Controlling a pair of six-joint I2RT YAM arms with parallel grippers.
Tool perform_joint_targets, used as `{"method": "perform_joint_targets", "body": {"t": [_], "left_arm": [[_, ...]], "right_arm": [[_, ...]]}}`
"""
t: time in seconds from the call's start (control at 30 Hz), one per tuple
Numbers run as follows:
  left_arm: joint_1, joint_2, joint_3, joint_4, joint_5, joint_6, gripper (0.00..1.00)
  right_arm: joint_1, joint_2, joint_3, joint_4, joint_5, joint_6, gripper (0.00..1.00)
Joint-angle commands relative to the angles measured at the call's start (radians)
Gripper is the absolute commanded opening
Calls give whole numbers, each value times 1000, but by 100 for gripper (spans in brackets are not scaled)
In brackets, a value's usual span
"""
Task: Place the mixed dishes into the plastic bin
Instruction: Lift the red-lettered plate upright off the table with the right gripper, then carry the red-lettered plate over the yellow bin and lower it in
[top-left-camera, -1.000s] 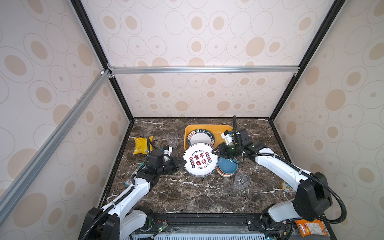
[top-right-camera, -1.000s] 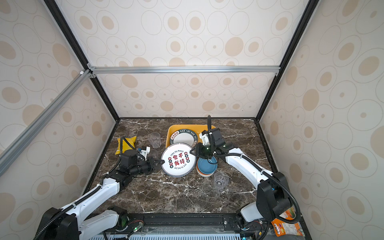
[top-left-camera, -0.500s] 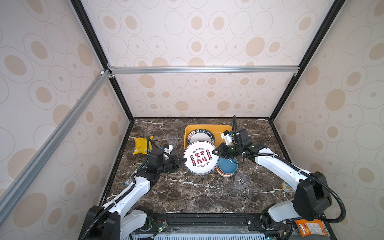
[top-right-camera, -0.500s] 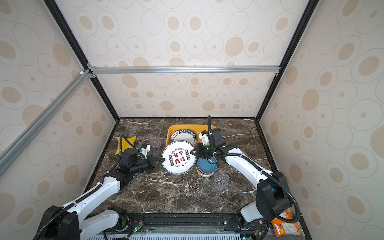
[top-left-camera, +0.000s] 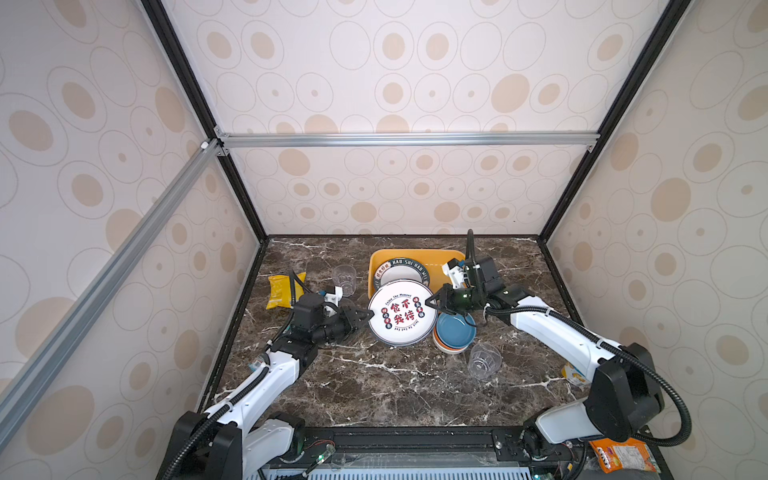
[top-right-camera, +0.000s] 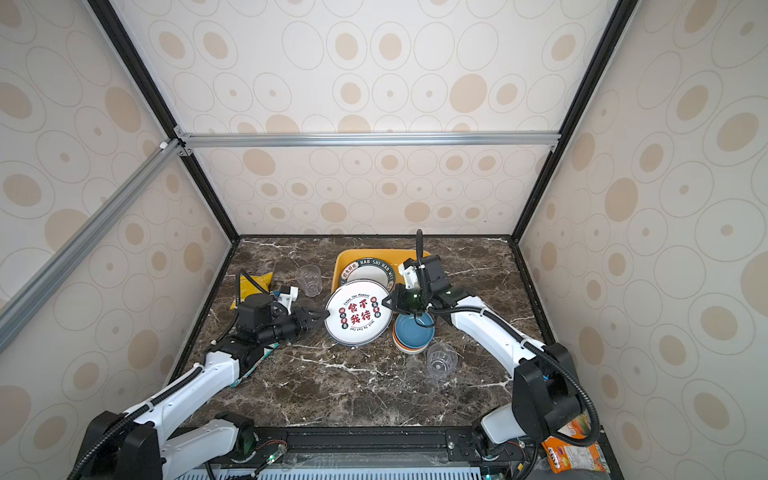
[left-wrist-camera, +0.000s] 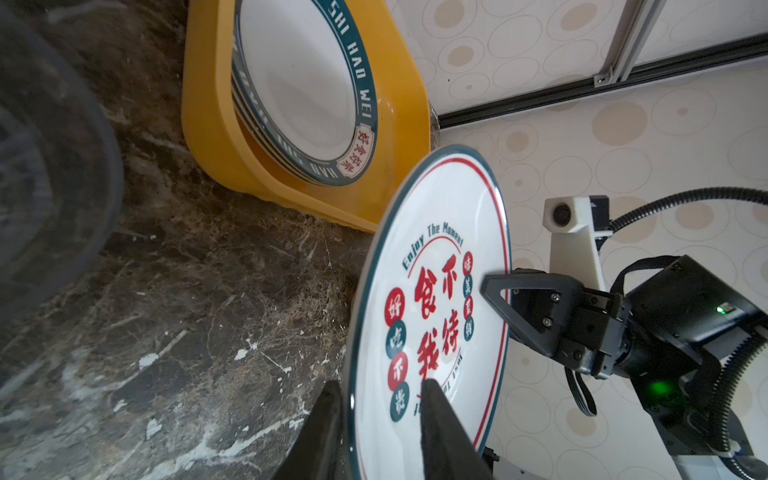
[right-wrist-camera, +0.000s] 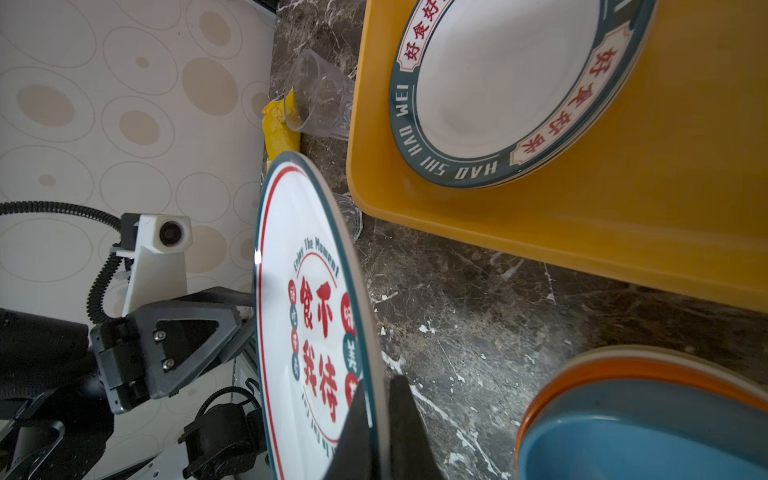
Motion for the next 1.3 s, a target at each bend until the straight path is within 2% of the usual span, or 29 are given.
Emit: {"method": "perform_joint_targets", "body": {"t": [0.0, 0.07, 0.33, 0.4, 0.9, 1.27], "left_arm": [[12, -9, 53, 45, 21, 5, 41], [15, -12, 52, 45, 15, 5, 48], [18, -23, 61, 38, 4, 19, 59], [18, -26, 61, 39, -1, 19, 64], [18, -47, 49, 45, -13, 12, 76], [19, -63, 35, 58, -15, 3, 78]], "right_arm": [[-25, -19, -3, 33, 40, 23, 1], [-38, -19, -1, 39, 51, 26, 1], [-86, 20, 57, 44, 71, 31, 1], [-98, 36, 68, 61, 75, 35, 1], [-136, 253, 256, 113, 104, 65, 1], [-143, 400, 366, 124, 136, 65, 1]]}}
